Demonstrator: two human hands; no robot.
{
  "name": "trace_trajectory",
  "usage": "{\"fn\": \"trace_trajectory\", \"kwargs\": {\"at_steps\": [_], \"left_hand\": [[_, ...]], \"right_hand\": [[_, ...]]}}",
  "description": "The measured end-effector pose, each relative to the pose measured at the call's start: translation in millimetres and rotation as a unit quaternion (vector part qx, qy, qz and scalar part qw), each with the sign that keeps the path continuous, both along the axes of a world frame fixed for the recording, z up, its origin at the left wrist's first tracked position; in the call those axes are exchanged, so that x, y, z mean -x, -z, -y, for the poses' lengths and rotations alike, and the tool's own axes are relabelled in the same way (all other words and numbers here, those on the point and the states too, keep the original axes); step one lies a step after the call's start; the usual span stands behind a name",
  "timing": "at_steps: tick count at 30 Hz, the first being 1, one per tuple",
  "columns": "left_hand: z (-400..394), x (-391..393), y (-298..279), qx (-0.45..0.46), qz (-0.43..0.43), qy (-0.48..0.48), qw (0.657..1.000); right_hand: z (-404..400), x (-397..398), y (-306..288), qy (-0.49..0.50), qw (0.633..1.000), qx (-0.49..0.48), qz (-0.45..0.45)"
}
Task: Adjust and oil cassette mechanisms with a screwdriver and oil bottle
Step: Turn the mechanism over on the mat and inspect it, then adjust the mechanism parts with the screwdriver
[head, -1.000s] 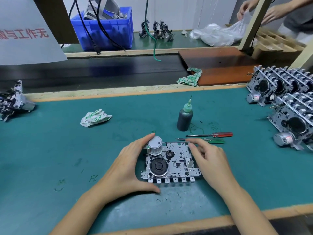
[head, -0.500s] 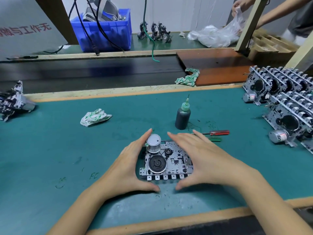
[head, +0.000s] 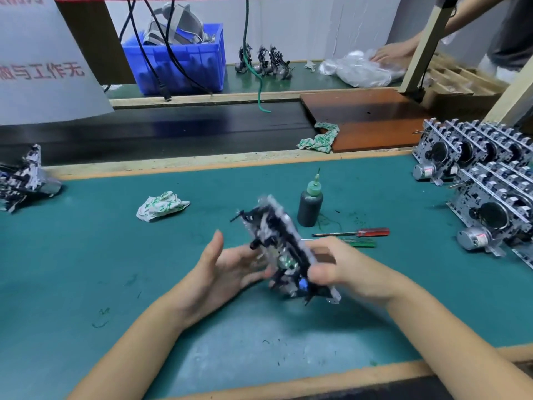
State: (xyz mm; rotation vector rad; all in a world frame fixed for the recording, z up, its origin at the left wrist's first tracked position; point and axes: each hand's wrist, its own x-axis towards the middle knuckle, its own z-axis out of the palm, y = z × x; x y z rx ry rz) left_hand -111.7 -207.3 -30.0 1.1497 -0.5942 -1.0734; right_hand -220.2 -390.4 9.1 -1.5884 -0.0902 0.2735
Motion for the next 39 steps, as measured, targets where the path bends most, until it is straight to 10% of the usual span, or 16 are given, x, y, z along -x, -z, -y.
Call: {"fn": "trace_trajectory", "kwargs": {"at_steps": [5, 11, 14, 16, 28, 33, 39], "left_hand": [[25, 11, -6, 0.096, -0.186, 0.065, 0.976], [12, -3, 8, 0.202, -0.281, 0.041, 0.937], [16, -10, 15, 0.130, -0.249, -0.065, 0.958], [18, -14, 19, 0.104, -0.250, -0.102, 0.957], [22, -21, 21, 0.047, -0.358, -0.092, 0.928], [23, -22, 20, 0.014, -0.345, -0.094, 0.934], [23, -25, 23, -0.016, -0.332, -0.101, 0.938]], "right_hand": [[-26, -1, 25, 0.020, 0.961, -0.262, -0.088], [-15, -7, 27, 0.159, 0.974, 0.147, 0.069], [11, -10, 28, 0.274, 0.774, 0.527, 0.217], [27, -11, 28, 0.283, 0.719, 0.613, 0.164], [39, -30, 24, 0.223, 0.794, 0.545, 0.150], [19, -33, 16, 0.126, 0.986, 0.111, 0.019], [12, -33, 27, 0.079, 0.986, -0.004, -0.146]]}}
